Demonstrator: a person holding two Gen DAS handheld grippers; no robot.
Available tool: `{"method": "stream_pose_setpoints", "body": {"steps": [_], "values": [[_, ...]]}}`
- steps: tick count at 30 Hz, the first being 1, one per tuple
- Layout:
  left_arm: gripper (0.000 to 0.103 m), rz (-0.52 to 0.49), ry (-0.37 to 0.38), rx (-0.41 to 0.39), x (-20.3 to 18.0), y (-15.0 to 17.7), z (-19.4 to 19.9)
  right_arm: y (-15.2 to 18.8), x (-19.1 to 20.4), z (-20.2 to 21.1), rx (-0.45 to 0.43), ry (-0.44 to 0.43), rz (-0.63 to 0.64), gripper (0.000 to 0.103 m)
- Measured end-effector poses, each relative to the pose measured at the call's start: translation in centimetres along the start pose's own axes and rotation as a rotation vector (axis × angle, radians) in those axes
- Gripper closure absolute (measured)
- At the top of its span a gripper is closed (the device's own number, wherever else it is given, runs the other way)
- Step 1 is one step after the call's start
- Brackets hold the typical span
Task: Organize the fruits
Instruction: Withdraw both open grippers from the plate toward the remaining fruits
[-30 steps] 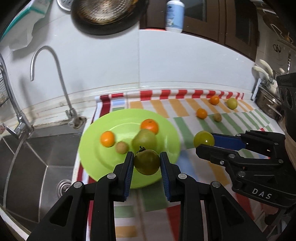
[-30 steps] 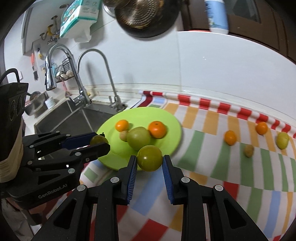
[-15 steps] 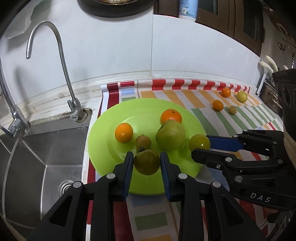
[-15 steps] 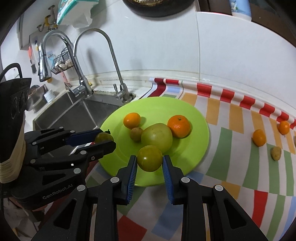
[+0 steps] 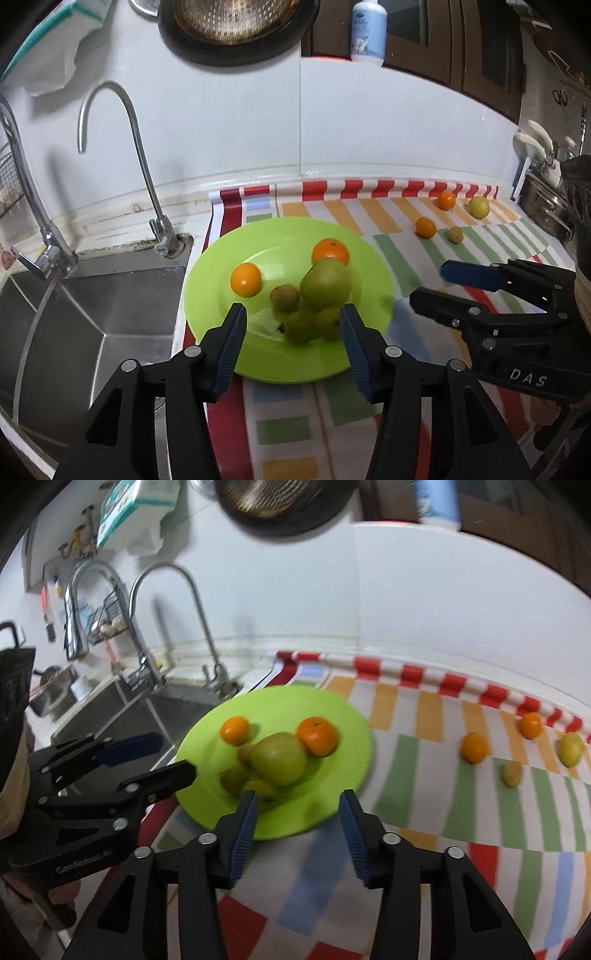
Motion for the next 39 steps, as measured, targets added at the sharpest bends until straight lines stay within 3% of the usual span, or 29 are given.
{"method": "stream_pose_setpoints", "body": {"steps": [14, 27, 39], "values": [[0.024, 0.0, -0.001, -0.127, -5.8, -2.8, 3.4, 0.2, -6.4, 7.4, -0.097, 0.17, -0.05, 0.043], [0.018, -0.03, 0.012, -0.135, -12.0, -3.8, 2.1, 1.3, -12.9, 11.1, -0.116, 0.277, -0.075, 0.039], [0.014, -0.029, -0.011, -0.13, -15.1, -5.5, -0.6, 1.2, -17.3, 10.2, -0.112, 0.268, -0.058, 0.039]]}}
Point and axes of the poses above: each gripper's, at about its wrist camera, not at the fingertips, and z roughly against the way its jaws point, x to its left, y to its underside, the point moved 10 cm from there along -z, roughly the way its jaws point, and after that the axes turned 9 degrees about z, right-handed, at the moved point
